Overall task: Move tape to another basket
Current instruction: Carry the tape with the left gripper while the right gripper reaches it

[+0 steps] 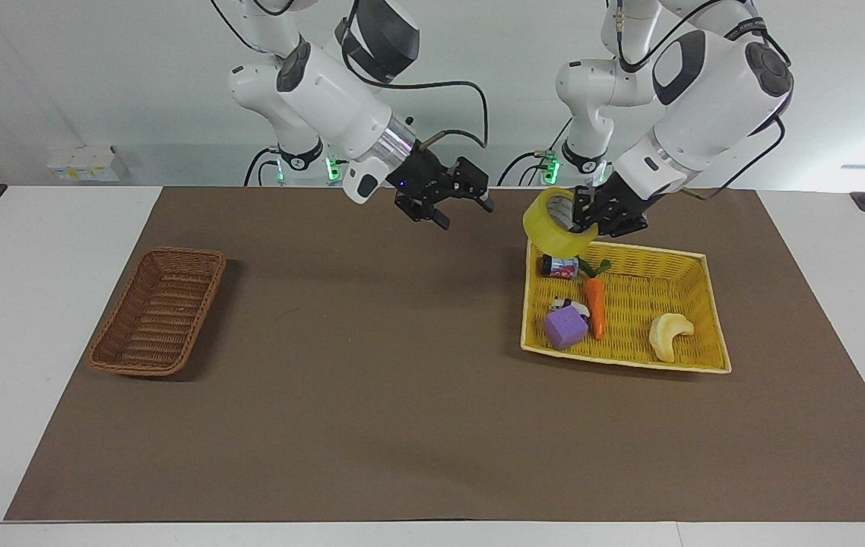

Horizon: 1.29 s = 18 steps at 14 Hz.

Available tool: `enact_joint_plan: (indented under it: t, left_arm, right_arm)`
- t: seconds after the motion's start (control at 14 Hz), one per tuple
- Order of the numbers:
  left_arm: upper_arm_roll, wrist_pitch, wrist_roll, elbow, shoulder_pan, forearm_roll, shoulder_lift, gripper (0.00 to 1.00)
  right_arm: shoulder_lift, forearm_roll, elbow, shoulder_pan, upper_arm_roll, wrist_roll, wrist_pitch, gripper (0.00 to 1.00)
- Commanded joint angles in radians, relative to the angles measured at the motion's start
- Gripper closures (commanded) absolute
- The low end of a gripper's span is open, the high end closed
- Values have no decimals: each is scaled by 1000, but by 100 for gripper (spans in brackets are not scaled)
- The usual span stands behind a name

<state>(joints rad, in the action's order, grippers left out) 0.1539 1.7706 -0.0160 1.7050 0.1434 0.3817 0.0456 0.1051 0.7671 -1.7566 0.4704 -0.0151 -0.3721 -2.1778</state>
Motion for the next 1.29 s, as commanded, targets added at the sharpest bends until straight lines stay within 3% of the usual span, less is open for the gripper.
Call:
enact_joint_plan:
  t: [0.0,0.21,0.64,0.71,0.79,0.86,1.07,1.21]
  left_arm:
    - [-17,75,-67,18,90,23,0,100]
    - [-17,88,-67,18,128,23,4,100]
    - [-16,164,-91,16,163,82,5,100]
    - [-17,185,-97,19,177,82,4,100]
    - [-17,197,-98,19,177,82,5,100]
    - [-17,205,-98,19,179,82,5,100]
    - [-17,214,-98,18,176,83,11,100]
    - [-17,208,-101,12,170,83,16,1]
  right_arm:
    - [-8,85,-12,-12,4,22,-5,0]
    - [-16,205,-47,-12,3,42,-71,0]
    - [-47,204,-110,-12,4,174,-60,0]
    - [-47,195,-110,-12,4,173,-60,23]
    - [-45,195,-106,-12,4,153,-60,75]
    - [-47,195,-106,-12,4,142,-60,98]
    - [-42,181,-96,-22,6,107,-56,100]
    - [-41,158,-93,-27,6,113,-34,100]
